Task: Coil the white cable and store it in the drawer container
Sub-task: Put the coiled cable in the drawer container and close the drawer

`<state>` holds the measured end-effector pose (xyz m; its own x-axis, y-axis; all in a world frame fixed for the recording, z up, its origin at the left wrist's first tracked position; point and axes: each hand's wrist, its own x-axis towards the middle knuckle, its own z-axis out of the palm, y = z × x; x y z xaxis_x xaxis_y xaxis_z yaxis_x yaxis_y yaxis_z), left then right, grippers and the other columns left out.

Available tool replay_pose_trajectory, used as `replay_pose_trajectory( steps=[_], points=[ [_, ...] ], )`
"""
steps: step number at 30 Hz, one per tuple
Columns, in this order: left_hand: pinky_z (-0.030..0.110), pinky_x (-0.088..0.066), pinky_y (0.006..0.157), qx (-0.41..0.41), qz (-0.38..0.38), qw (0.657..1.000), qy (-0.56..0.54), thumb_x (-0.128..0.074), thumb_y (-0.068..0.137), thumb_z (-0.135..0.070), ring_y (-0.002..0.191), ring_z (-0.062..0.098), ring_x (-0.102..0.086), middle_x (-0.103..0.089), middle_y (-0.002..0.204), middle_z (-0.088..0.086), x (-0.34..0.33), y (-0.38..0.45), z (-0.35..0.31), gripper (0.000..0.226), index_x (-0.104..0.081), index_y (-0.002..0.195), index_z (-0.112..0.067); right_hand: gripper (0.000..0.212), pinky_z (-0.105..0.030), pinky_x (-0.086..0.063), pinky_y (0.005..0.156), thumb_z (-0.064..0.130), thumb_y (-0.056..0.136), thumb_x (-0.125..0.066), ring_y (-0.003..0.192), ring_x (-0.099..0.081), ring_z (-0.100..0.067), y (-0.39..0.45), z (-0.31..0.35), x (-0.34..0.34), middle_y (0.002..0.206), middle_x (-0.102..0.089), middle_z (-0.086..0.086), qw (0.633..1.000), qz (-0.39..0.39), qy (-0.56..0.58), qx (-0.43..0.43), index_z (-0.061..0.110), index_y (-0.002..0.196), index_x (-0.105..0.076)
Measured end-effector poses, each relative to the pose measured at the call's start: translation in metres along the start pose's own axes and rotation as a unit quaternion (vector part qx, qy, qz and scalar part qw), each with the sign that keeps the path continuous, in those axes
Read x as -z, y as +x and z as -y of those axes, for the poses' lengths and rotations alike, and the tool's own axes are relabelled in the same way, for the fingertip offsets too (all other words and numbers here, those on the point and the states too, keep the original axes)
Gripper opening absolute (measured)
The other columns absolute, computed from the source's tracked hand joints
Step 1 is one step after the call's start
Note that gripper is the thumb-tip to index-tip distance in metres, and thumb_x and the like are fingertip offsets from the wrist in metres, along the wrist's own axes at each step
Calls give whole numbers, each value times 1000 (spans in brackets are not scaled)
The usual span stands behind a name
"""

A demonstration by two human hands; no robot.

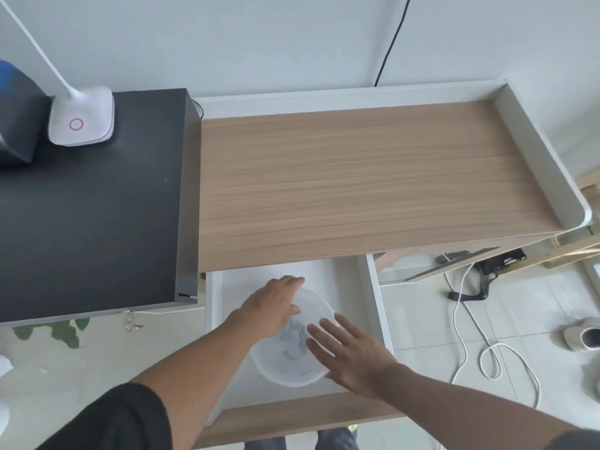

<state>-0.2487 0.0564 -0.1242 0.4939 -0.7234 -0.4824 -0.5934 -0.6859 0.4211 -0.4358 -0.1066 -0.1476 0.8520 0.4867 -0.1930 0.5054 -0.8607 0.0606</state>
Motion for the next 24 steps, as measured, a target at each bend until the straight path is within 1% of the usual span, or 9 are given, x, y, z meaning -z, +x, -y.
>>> replay_pose_trajectory(
  steps=[4,9,12,16,19,21,22,23,24],
  points=[
    [35,-39,108,48,-30,996,-73,-65,101,-22,140,18,-44,-50,154,-8,-14,7,5,55,-45,151,-27,41,-53,-49,108,29,96,-57,116,-66,-41,4,3,-11,136,-66,-20,997,-63,-31,15,7,130,-64],
    [34,-40,102,70,-2,997,-15,-69,97,-32,127,22,-50,-62,142,-7,-10,16,4,49,-51,143,-28,34,-58,-50,106,13,102,-43,112,-68,-43,3,11,-13,131,-69,-22,995,-92,-46,-1,7,123,-69],
    [36,-38,108,54,3,999,4,-65,99,-33,134,21,-46,-54,150,-9,-1,13,0,53,-46,148,-29,40,-61,-46,110,28,99,-56,125,-63,-39,3,7,1,142,-63,-18,999,-32,-43,-7,11,134,-62],
    [33,-27,124,74,-119,987,-75,-61,103,-31,154,14,-27,-33,168,-11,-7,-30,-8,63,-35,159,-26,79,-62,-38,115,60,86,-65,145,-47,-36,-6,12,22,159,-47,-15,997,26,7,-76,14,149,-51],
    [36,-33,121,149,-225,950,-160,-66,100,-23,151,15,-34,-41,163,-10,-31,-99,1,58,-47,154,-24,70,-54,-13,123,62,98,-45,143,-50,-34,-31,29,30,158,-49,-12,976,-52,84,-195,14,149,-55],
    [44,-38,117,262,-293,892,-222,-73,94,-14,145,26,-45,-51,157,2,-59,-147,15,55,-57,147,-17,71,-47,-10,122,60,101,-29,135,-59,-36,-52,42,34,150,-58,-13,903,-80,172,-385,12,143,-61],
    [48,-39,115,338,-308,845,-277,-75,93,-10,141,33,-50,-54,154,11,-74,-169,21,52,-60,143,-12,69,-47,-15,120,59,99,-38,134,-59,-37,-62,48,34,150,-58,-13,839,-88,222,-489,11,144,-60],
    [51,-42,112,416,-307,778,-357,-75,93,-10,134,38,-56,-57,150,19,-88,-186,25,49,-61,140,-9,69,-49,-22,118,56,93,-55,135,-57,-38,-71,54,34,152,-55,-14,758,-80,276,-585,12,147,-56],
    [52,-46,107,481,-294,689,-455,-73,96,-13,124,42,-62,-60,142,25,-100,-198,24,44,-62,138,-4,74,-51,-32,115,47,87,-72,135,-55,-39,-78,60,32,153,-53,-17,659,-48,351,-664,12,150,-52]
  ],
)
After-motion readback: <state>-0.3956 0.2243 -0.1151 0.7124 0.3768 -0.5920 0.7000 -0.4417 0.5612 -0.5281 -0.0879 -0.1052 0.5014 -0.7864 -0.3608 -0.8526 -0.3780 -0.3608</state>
